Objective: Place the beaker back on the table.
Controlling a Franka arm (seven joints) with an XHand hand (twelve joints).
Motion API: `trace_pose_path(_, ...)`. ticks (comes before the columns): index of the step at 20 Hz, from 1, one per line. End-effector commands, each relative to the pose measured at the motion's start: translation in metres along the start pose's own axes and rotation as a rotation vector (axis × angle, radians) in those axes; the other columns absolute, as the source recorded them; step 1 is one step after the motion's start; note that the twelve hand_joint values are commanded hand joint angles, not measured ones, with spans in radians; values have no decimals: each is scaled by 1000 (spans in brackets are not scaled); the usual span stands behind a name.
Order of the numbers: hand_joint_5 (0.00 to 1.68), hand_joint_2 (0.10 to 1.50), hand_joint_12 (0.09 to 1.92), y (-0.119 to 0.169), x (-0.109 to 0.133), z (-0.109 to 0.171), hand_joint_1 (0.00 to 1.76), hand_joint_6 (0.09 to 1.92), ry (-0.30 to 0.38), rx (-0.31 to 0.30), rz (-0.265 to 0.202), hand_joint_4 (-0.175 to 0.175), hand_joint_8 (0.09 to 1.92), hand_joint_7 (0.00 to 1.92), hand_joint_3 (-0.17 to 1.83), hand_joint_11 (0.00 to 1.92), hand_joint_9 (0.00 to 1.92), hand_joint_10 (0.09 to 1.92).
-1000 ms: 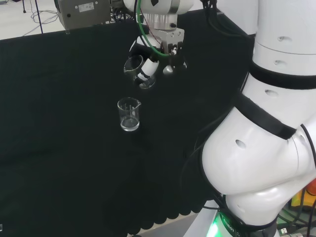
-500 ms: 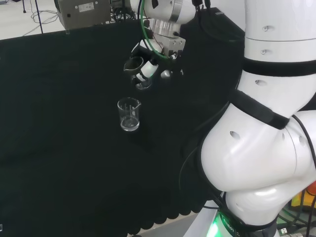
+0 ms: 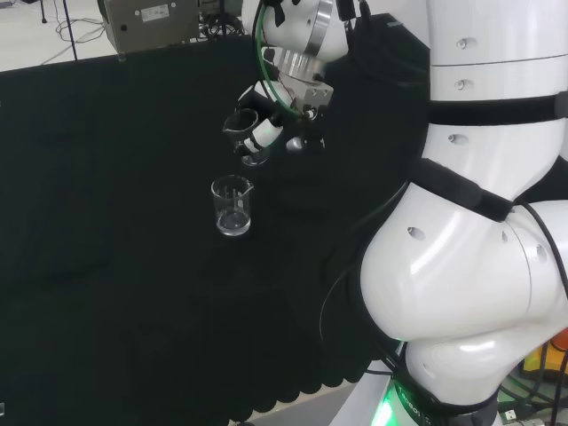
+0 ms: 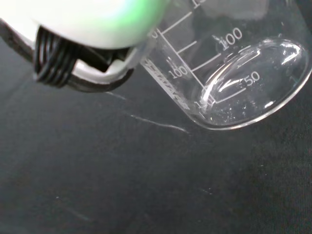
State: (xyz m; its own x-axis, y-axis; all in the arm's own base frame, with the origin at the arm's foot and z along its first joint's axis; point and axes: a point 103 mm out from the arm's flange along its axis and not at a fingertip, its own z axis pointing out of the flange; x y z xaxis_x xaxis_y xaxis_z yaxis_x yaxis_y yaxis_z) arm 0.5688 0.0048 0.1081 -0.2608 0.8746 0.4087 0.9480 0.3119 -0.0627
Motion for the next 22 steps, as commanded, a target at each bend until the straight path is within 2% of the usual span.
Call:
trace_pose_path(1,1091,520,830,6,-9,11,1313,1027,13,-5,20,-166,863,1337,980,1204,1454,717)
trace_pose_path(8,1098,527,811,8,-17,21,1311,1014,54,-12,41,-149,833,1342,962,1208,1455,678)
trace_pose_path(12,1109,539,795,8,-23,26,1307,995,73,-13,55,-116,797,1343,931,1212,1440,639)
trace_pose_path(14,1112,548,787,7,-25,27,1304,992,81,-12,58,-95,775,1342,912,1213,1428,619)
trace_pose_path(15,1113,557,782,7,-25,27,1300,997,83,-10,58,-73,764,1335,897,1211,1415,606)
trace_pose_path(17,1121,628,773,7,-28,29,1283,998,100,-1,55,-5,763,1263,787,1208,1342,562)
trace_pose_path(18,1116,678,787,6,-29,29,1246,973,109,8,54,-62,776,1172,713,1214,1277,531)
trace_pose_path(19,1090,750,844,6,-31,30,1210,965,121,22,50,-103,786,1057,606,1142,1200,496)
trace_pose_path(20,971,727,938,6,-31,31,1190,970,125,37,46,-101,783,922,594,1009,1096,470)
trace_pose_path(22,681,617,1141,4,-32,31,1151,960,110,51,44,-80,779,680,701,716,869,489)
